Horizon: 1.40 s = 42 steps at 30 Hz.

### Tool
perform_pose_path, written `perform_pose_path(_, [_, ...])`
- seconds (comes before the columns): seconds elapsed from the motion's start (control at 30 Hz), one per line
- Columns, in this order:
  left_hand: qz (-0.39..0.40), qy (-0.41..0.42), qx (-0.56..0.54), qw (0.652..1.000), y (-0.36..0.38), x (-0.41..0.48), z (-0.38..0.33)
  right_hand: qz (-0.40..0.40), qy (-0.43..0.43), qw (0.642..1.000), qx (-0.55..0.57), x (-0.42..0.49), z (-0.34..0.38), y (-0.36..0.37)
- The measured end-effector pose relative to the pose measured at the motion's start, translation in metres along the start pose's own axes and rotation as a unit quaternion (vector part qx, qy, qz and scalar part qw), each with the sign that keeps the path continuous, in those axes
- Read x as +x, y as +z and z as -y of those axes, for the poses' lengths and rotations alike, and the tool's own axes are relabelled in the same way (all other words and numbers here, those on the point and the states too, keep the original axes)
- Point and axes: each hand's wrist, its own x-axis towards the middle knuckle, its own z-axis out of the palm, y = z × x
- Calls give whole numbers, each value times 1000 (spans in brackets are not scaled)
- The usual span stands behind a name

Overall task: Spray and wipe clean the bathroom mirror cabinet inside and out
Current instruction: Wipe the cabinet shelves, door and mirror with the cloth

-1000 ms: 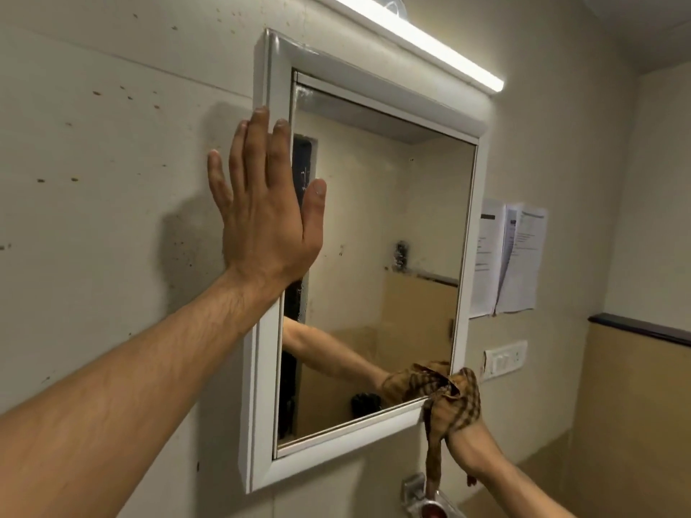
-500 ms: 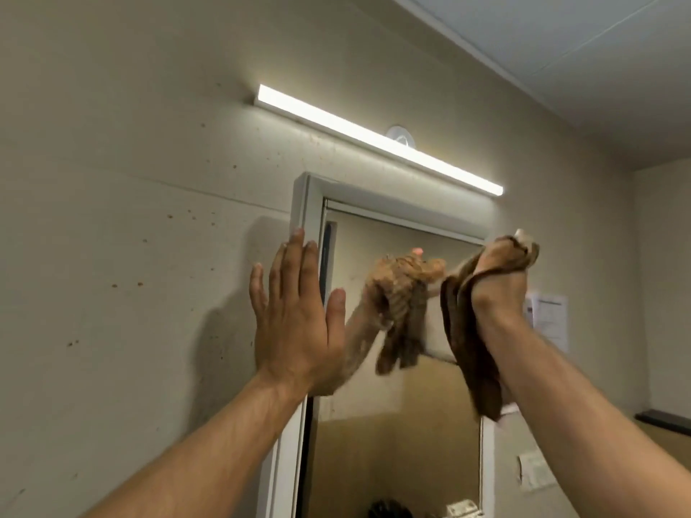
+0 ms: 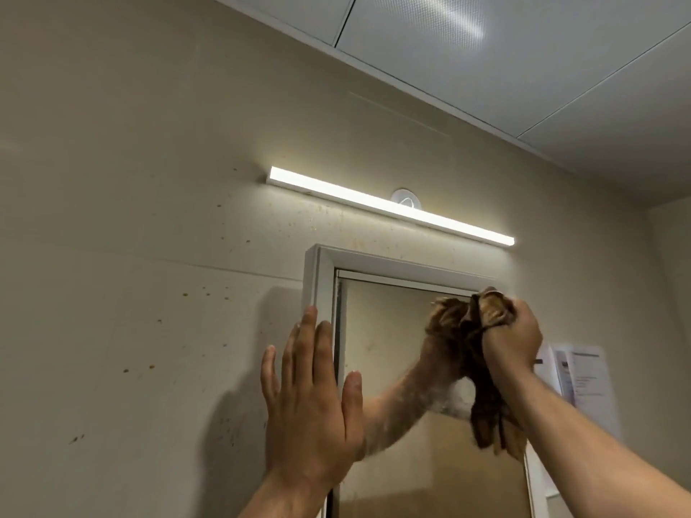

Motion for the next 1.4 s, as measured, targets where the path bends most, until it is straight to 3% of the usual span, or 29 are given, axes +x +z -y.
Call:
perform_pose_path(0.1, [1, -2, -2, 1000, 0, 0, -1, 112, -185, 973, -75, -3, -11, -3])
perform_pose_path(0.17, [-1, -3, -4, 1000, -1, 0, -2, 125, -161, 968, -146, -9, -17, -1])
perform_pose_path(0.23, [-2, -7, -13, 1000, -3, 0, -3, 123, -63, 971, -195, -28, -7, 13])
perform_pose_path(0.3, [-5, -8, -20, 1000, -2, -1, -4, 143, -77, 957, -241, -59, 15, 37])
perform_pose_path(0.37, [-7, -6, -35, 999, -3, 0, -3, 180, -229, 937, -193, -83, 25, 54])
perform_pose_path(0.43, [-9, -4, -54, 998, -3, 0, -4, 232, -387, 873, -185, -73, 24, 48])
perform_pose_path(0.47, [-7, 1, -62, 998, -3, 0, -3, 239, -415, 854, -205, -60, 21, 44])
perform_pose_path(0.5, [-7, 5, -71, 997, -3, -1, -3, 224, -392, 861, -234, -46, 17, 42])
perform_pose_path(0.53, [-8, 12, -82, 997, -2, -2, -3, 192, -305, 897, -255, -34, 15, 41])
perform_pose_path(0.57, [-10, 18, -95, 995, -1, -2, -2, 149, -170, 938, -264, -28, 19, 44])
perform_pose_path(0.6, [-18, 21, -112, 993, 0, -2, -1, 105, -34, 956, -273, -28, 27, 50])
perform_pose_path(0.63, [-29, 25, -135, 990, 1, -2, -1, 91, 54, 950, -293, -34, 42, 59])
perform_pose_path(0.67, [-40, 28, -166, 985, 1, -3, 0, 95, 81, 941, -314, -48, 59, 67])
perform_pose_path(0.7, [-55, 30, -201, 978, 1, -3, 2, 100, 40, 938, -329, -62, 73, 75])
perform_pose_path(0.77, [-79, 26, -270, 959, 1, -4, 4, 150, -184, 935, -264, -90, 82, 87])
perform_pose_path(0.83, [-92, 12, -316, 944, 0, -5, 5, 234, -386, 876, -169, -106, 85, 84])
perform_pose_path(0.87, [-92, 5, -330, 939, -1, -4, 5, 274, -441, 841, -151, -105, 85, 79])
perform_pose_path(1.0, [-82, -2, -315, 946, -2, -4, 6, 376, -542, 729, -183, -81, 49, 40])
perform_pose_path(1.1, [-84, -10, -281, 956, -2, -6, 3, 380, -579, 680, -241, -72, 23, 6])
perform_pose_path(1.13, [-86, -17, -278, 957, -2, -6, 3, 358, -564, 693, -270, -68, 24, 5])
perform_pose_path(1.17, [-88, -22, -275, 957, -3, -5, 2, 321, -520, 732, -300, -67, 32, 12])
perform_pose_path(1.23, [-91, -21, -262, 960, -4, -4, 2, 245, -348, 861, -279, -69, 71, 40])
perform_pose_path(1.27, [-93, -20, -257, 962, -4, -4, 2, 235, -285, 900, -231, -75, 93, 56])
perform_pose_path(1.3, [-98, -19, -254, 962, -4, -4, 1, 239, -292, 906, -192, -85, 110, 69])
perform_pose_path(1.4, [-112, -19, -256, 960, -6, -3, 4, 310, -476, 804, -175, -108, 115, 86])
